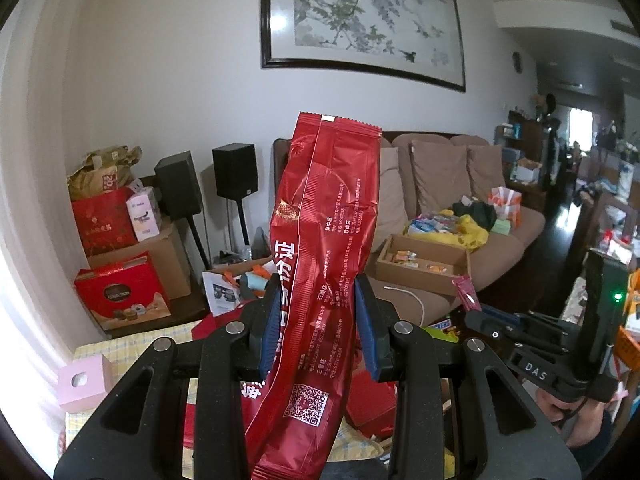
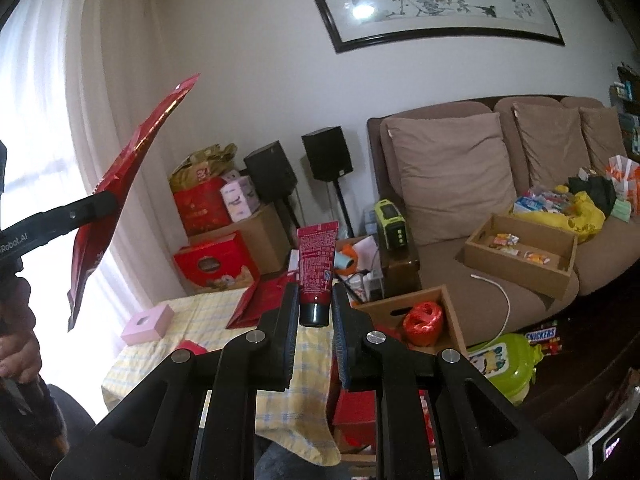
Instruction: Organize objects
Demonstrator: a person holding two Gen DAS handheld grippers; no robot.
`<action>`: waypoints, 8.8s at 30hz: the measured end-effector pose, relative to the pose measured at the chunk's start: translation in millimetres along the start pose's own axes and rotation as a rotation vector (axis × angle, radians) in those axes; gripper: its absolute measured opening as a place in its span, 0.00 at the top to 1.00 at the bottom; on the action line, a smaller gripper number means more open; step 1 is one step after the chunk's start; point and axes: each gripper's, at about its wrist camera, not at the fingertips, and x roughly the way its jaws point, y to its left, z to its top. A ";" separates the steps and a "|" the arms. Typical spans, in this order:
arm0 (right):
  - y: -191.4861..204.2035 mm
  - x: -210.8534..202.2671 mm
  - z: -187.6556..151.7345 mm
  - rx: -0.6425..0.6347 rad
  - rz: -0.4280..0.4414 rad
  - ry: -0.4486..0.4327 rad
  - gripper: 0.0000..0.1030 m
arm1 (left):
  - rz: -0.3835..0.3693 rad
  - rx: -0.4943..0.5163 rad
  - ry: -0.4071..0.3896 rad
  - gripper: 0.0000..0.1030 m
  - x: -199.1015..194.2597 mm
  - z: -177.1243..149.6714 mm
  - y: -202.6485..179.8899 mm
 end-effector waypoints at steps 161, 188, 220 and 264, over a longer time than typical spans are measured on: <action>-103.4 139.1 -66.7 0.117 -0.213 0.291 0.85 | -0.054 0.007 0.376 0.68 209.0 -104.1 -77.5; -119.2 154.1 -82.6 0.146 -0.230 0.338 0.85 | -0.049 -0.010 0.428 0.68 231.7 -125.3 -76.0; -132.4 185.0 -113.9 0.131 -0.276 0.511 0.85 | -0.066 -0.065 0.542 0.68 264.4 -159.4 -71.1; -189.6 168.4 -126.1 0.274 -0.423 0.540 0.74 | -0.257 -0.618 0.734 0.60 369.4 -209.6 -98.0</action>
